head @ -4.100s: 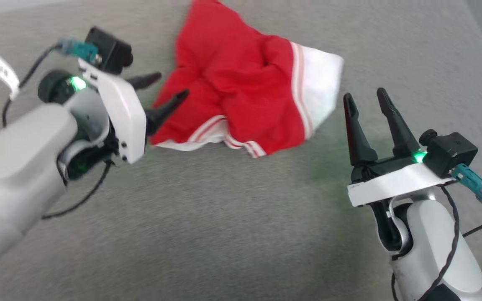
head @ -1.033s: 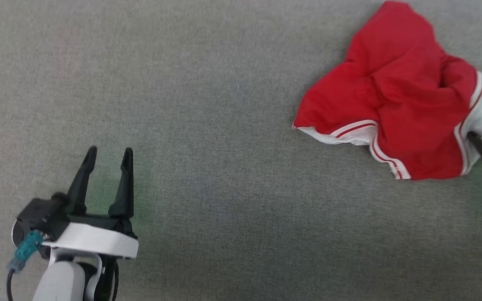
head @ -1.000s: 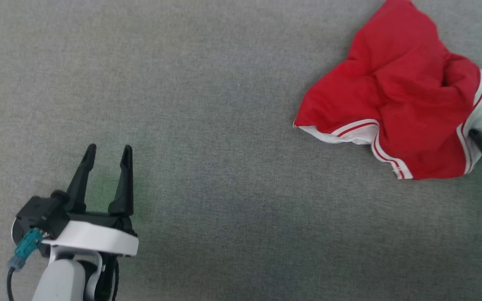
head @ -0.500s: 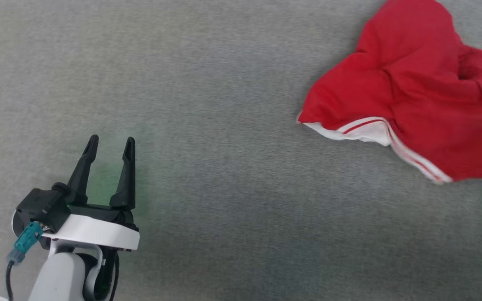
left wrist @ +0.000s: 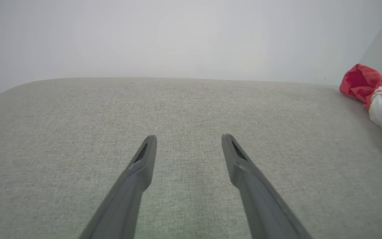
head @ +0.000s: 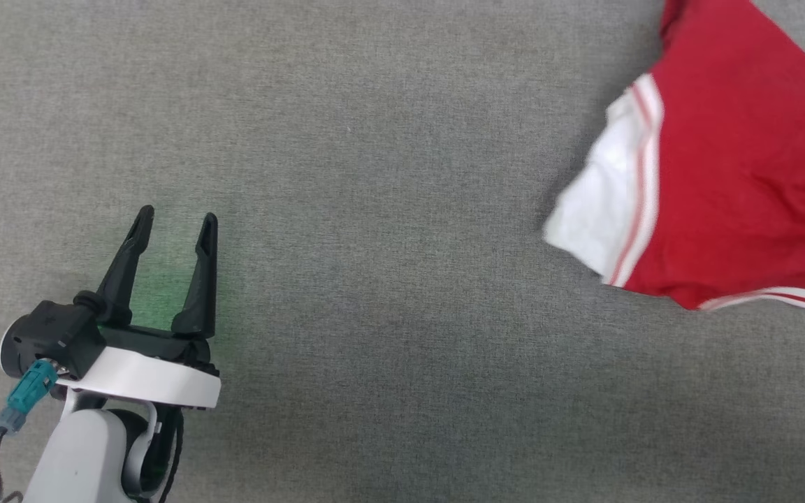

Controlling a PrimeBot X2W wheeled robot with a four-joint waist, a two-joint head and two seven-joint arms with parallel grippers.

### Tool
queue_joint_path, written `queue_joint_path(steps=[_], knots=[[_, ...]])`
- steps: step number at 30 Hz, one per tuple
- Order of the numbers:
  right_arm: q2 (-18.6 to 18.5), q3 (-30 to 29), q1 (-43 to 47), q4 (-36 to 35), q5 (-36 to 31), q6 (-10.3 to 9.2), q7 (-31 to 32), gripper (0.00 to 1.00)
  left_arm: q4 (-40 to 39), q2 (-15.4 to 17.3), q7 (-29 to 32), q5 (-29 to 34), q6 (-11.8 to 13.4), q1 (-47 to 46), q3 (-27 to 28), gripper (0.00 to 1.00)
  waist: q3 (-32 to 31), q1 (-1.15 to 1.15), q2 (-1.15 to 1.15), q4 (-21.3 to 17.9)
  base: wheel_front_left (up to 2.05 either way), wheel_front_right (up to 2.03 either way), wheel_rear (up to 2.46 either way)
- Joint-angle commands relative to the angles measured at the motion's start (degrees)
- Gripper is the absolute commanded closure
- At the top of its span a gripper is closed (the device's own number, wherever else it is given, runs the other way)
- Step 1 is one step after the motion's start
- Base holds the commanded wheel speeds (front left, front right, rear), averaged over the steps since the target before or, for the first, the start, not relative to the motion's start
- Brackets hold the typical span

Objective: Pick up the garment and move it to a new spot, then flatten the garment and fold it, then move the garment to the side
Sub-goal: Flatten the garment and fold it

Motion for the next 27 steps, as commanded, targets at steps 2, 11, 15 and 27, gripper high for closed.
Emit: queue_joint_path(steps=[2, 11, 15, 27], knots=[[0.1, -0.18, 0.93, 0.38, -0.85, -0.27, -1.01, 1.0, -0.17, 0.62, -0.29, -0.33, -0.12, -1.1, 0.01, 0.0, 0.33, 0.0, 0.0, -0.33, 0.0, 0.0, 0.0], [4.25, 1.19, -1.41, 2.41, -3.4, -0.28, -6.45, 1.0, 0.19, 3.52, -0.29, -0.46, -0.12, -2.32, -0.62, 0.0, 0.5, 0.0, 0.0, -2.93, 0.0, 0.0, 0.0], [3.26, -0.09, -1.6, 5.57, -5.98, -0.28, -10.46, 1.0, 0.11, 4.66, -0.29, -0.98, -0.12, -2.67, -0.65, 0.0, 0.03, 0.0, 0.0, -4.03, 0.0, 0.0, 0.0], [5.16, 1.53, -4.39, 9.76, -6.65, -0.28, -19.9, 0.0, 0.49, 9.21, -0.29, -2.85, -0.12, -4.76, -4.76, 0.0, -1.04, 0.0, 0.0, -7.61, 0.0, 0.0, 0.0]])
